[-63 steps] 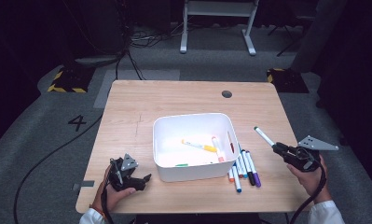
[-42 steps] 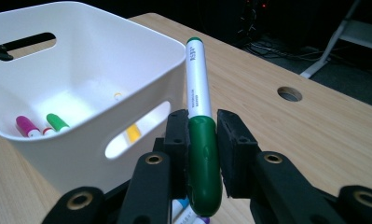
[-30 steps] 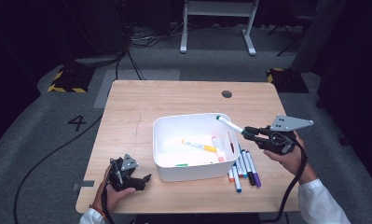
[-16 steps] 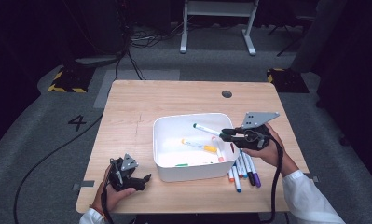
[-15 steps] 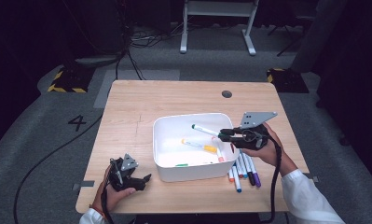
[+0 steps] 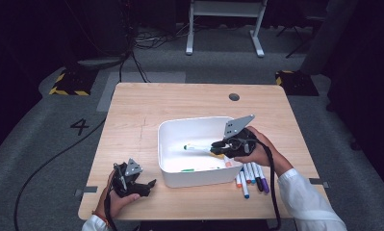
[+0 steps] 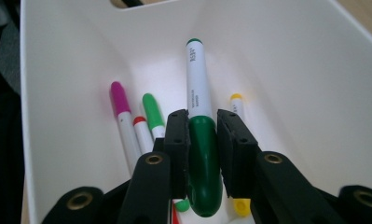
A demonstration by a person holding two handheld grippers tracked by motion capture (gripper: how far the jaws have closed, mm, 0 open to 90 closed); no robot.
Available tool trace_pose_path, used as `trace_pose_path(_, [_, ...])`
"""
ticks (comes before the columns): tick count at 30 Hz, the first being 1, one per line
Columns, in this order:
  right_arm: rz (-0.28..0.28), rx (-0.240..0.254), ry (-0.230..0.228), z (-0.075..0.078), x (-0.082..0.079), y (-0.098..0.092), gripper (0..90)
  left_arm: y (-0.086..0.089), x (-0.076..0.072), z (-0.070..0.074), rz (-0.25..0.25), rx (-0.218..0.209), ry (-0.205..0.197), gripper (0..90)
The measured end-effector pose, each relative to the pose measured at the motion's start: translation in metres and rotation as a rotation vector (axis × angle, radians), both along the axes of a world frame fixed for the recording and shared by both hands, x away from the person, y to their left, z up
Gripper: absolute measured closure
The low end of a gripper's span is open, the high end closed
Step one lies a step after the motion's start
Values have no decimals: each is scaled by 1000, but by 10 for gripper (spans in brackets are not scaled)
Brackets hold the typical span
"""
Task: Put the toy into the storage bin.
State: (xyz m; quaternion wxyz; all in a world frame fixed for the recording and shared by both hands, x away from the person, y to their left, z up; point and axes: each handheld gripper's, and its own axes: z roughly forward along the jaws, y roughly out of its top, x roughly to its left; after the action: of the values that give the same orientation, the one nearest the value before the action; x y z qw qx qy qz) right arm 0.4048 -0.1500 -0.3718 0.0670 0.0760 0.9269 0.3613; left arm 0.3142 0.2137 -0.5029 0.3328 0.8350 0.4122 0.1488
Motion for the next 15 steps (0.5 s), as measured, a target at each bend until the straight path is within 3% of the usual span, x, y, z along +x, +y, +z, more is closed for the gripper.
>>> trace_pose_path(8, [95,-104,82,-6,-8,6,751,0,0,0,-1,0,1,136])
trace_pose_path(12, [132,-119,98,-7,-10,7,747,0,0,0,-1,0,0,135])
trace_pose_path(15, [110,-112,93,-5,-10,7,725,0,0,0,0,0,0,136])
